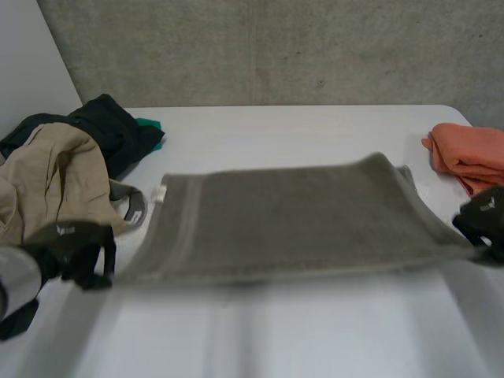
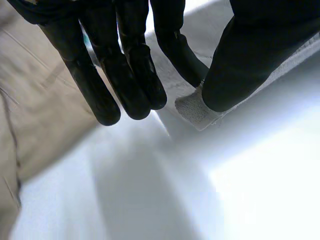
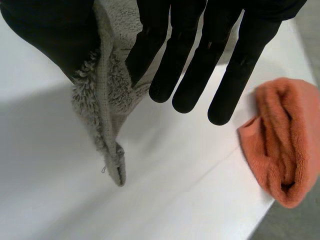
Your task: Fold the laundry.
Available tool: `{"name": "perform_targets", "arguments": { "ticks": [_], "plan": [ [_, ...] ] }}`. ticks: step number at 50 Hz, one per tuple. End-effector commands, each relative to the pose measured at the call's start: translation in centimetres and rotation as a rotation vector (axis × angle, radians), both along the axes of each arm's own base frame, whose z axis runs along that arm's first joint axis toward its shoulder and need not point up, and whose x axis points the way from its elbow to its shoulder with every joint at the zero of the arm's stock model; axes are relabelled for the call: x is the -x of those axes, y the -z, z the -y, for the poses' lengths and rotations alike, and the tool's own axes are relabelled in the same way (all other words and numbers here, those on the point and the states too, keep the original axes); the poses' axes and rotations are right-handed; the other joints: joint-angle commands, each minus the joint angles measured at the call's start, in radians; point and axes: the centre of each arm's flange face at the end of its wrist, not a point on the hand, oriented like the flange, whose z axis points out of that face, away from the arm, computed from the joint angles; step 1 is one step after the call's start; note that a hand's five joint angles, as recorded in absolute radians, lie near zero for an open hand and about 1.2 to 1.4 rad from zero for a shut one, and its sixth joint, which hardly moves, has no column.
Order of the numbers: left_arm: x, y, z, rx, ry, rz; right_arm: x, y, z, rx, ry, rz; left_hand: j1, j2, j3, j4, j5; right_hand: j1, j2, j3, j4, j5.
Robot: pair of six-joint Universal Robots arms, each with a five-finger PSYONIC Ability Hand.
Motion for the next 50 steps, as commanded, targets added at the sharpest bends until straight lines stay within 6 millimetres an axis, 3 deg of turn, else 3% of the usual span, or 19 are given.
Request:
{"name": "perform_targets", "arguments": {
  "ticks": [1, 8, 13, 14, 17, 18, 21, 22, 25, 27, 30, 32, 36, 37, 38, 40, 41, 45, 50],
  "plan": [
    [-0.1, -0.5, -2.8, -0.06, 0.126, 0.122, 0.2, 0.2, -1.3, -0.063, -0.092, -0.061, 0.242, 0.197, 0.201, 0.194, 0.252, 0.272, 0.217, 0.208, 0.199, 0.253],
    [1.2, 1.5, 1.3, 0.018, 0.13, 0.162, 0.0, 3.6, 1.6, -0.114, -0.077, -0.108, 0.242, 0.197, 0.201, 0.194, 0.252, 0.272, 0.217, 0.208, 0.199, 0.253],
    [3.5, 1.6, 6.2, 0.147, 0.109, 0.18, -1.8, 3.6, 5.0, 0.004, -0.046, -0.157, 0.242, 0.197, 0.201, 0.194, 0.252, 0.272, 0.217, 0.208, 0.199, 0.253],
    [4.3, 0.7, 8.3, 0.222, 0.091, 0.164, -2.8, 2.7, 6.5, 0.089, -0.029, -0.142, 0.242, 0.197, 0.201, 0.194, 0.252, 0.272, 0.217, 0.208, 0.199, 0.253],
    [5.5, -2.0, 11.7, 0.376, 0.064, 0.108, -4.6, -0.1, 9.1, 0.272, -0.003, -0.079, 0.242, 0.197, 0.201, 0.194, 0.252, 0.272, 0.217, 0.208, 0.199, 0.253],
    [6.1, -4.9, 14.2, 0.523, 0.037, 0.058, -5.9, -2.7, 10.8, 0.431, 0.005, -0.012, 0.242, 0.197, 0.201, 0.194, 0.252, 0.272, 0.217, 0.208, 0.199, 0.253],
    [6.7, -9.9, 16.9, 0.726, -0.01, -0.038, -7.4, -7.5, 13.1, 0.702, 0.02, 0.12, 0.242, 0.197, 0.201, 0.194, 0.252, 0.272, 0.217, 0.208, 0.199, 0.253],
    [6.7, -12.9, 17.9, 0.838, -0.038, -0.097, -7.9, -10.2, 14.1, 0.868, 0.026, 0.219, 0.242, 0.197, 0.201, 0.194, 0.252, 0.272, 0.217, 0.208, 0.199, 0.253],
    [6.2, -18.3, 18.8, 1.046, -0.086, -0.232, -8.5, -15.2, 14.7, 1.173, -0.005, 0.427, 0.242, 0.197, 0.201, 0.194, 0.252, 0.272, 0.217, 0.208, 0.199, 0.253],
    [6.0, -20.3, 19.0, 1.13, -0.105, -0.303, -8.5, -16.8, 14.6, 1.289, -0.042, 0.513, 0.242, 0.197, 0.201, 0.194, 0.252, 0.272, 0.217, 0.208, 0.199, 0.253],
    [5.8, -21.9, 19.0, 1.202, -0.124, -0.405, -9.1, -16.1, 14.2, 1.309, -0.096, 0.548, 0.242, 0.197, 0.201, 0.194, 0.252, 0.272, 0.217, 0.208, 0.199, 0.253],
    [6.1, -21.3, 19.0, 1.17, -0.115, -0.423, -9.8, -14.5, 13.7, 1.242, -0.118, 0.54, 0.242, 0.197, 0.201, 0.194, 0.252, 0.272, 0.217, 0.208, 0.199, 0.253],
    [7.6, -16.6, 17.9, 0.955, -0.076, -0.385, -11.5, -10.2, 12.2, 1.059, -0.144, 0.492, 0.242, 0.197, 0.201, 0.194, 0.252, 0.272, 0.217, 0.208, 0.199, 0.253],
    [8.3, -14.1, 17.2, 0.857, -0.054, -0.36, -11.8, -8.6, 11.6, 0.997, -0.144, 0.469, -0.278, -0.323, -0.319, -0.326, -0.267, 0.272, 0.217, 0.208, 0.199, 0.253],
    [8.7, -12.7, 16.8, 0.807, -0.044, -0.347, -11.9, -8.0, 11.3, 0.976, -0.145, 0.456, -0.559, -0.604, -0.601, -0.607, -0.549, 0.272, 0.217, 0.208, 0.199, 0.253],
    [9.4, -10.3, 15.9, 0.722, -0.029, -0.327, -11.9, -6.9, 10.9, 0.944, -0.145, 0.432, -0.977, -1.022, -1.019, -1.025, -0.967, 0.272, 0.217, 0.208, 0.199, 0.253],
    [10.0, -7.9, 14.9, 0.649, -0.018, -0.309, -11.8, -6.2, 10.5, 0.927, -0.146, 0.409, -0.98, -1.025, -1.021, -1.027, -0.969, 0.272, 0.217, 0.208, 0.199, 0.253],
    [11.2, -3.6, 12.7, 0.525, -0.013, -0.288, -11.3, -6.4, 9.7, 0.932, -0.13, 0.381, -0.98, -1.025, -1.021, -1.027, -0.969, 0.272, 0.217, 0.208, 0.199, 0.253],
    [13.0, -1.5, 10.5, 0.457, -0.003, -0.348, -11.0, -9.2, 8.2, 0.959, -0.118, 0.419, -0.98, -1.025, -1.021, -1.027, -0.969, 0.272, 0.217, 0.208, 0.199, 0.253]
  ]
}}
